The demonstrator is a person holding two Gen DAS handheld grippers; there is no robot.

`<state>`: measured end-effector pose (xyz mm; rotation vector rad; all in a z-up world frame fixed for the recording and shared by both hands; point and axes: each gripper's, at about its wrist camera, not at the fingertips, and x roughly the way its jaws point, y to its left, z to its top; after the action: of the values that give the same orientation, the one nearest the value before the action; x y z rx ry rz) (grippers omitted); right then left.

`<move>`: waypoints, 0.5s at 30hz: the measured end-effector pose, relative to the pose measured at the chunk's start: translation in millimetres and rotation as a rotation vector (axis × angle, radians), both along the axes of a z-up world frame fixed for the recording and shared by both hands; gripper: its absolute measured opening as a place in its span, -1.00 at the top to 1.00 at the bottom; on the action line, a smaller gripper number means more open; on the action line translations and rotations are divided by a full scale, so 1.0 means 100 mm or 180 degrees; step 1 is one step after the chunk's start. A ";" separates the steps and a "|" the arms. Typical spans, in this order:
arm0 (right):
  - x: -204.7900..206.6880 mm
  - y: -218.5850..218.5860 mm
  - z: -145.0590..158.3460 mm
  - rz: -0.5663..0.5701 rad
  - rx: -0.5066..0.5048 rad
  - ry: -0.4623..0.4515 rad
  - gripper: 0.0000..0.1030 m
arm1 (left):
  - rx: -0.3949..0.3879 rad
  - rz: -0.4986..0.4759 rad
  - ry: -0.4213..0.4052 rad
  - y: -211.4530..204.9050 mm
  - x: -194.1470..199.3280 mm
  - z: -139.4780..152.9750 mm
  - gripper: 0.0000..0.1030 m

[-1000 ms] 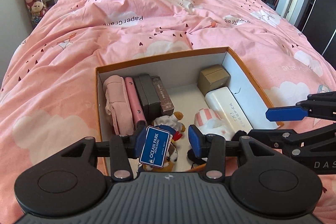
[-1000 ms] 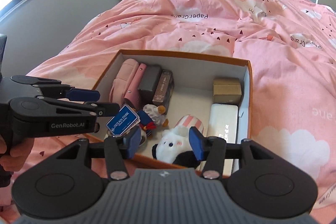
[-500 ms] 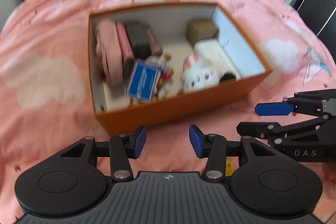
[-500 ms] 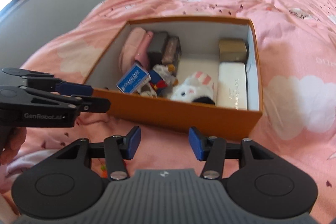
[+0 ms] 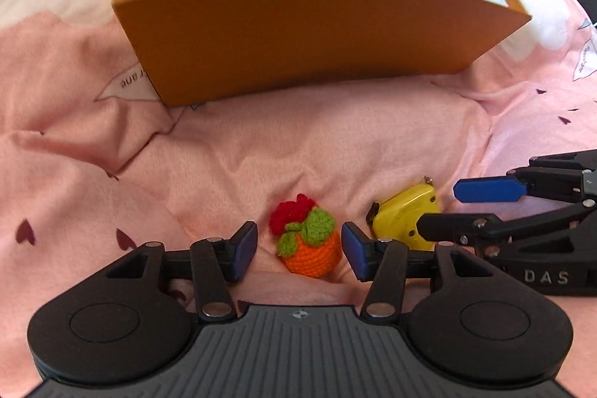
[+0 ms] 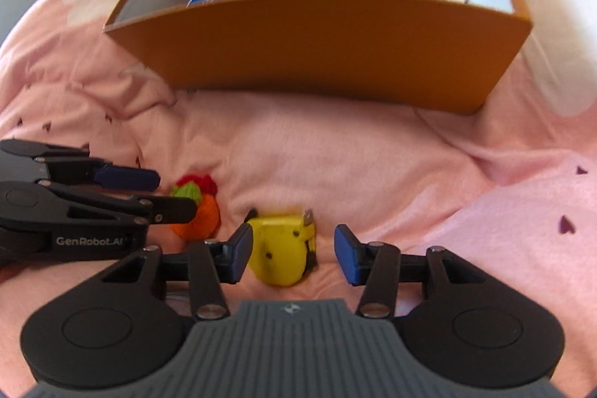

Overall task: Organize objects
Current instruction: 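Grasp the crocheted fruit with left gripper while right grasps the yellow tape measure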

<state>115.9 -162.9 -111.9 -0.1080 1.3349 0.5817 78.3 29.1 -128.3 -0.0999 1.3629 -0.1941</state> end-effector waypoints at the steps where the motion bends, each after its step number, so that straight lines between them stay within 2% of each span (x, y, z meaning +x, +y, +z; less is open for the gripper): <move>1: 0.00 0.00 -0.02 0.0006 0.0002 0.0028 0.01 | -0.0007 0.0016 0.0028 0.00 0.00 -0.03 -0.18; 9: 0.05 0.00 -0.15 -0.0008 0.0008 0.0183 0.05 | -0.0141 0.0043 0.0151 0.05 0.00 -0.19 -0.24; 15: 0.11 0.02 -0.27 -0.0015 0.0052 0.0300 0.09 | -0.0181 0.0014 0.0205 0.05 -0.01 -0.29 -0.11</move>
<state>126.5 -161.3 -139.1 -0.0647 1.4211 0.5997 77.0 34.4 -157.7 -0.1580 1.4215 -0.2276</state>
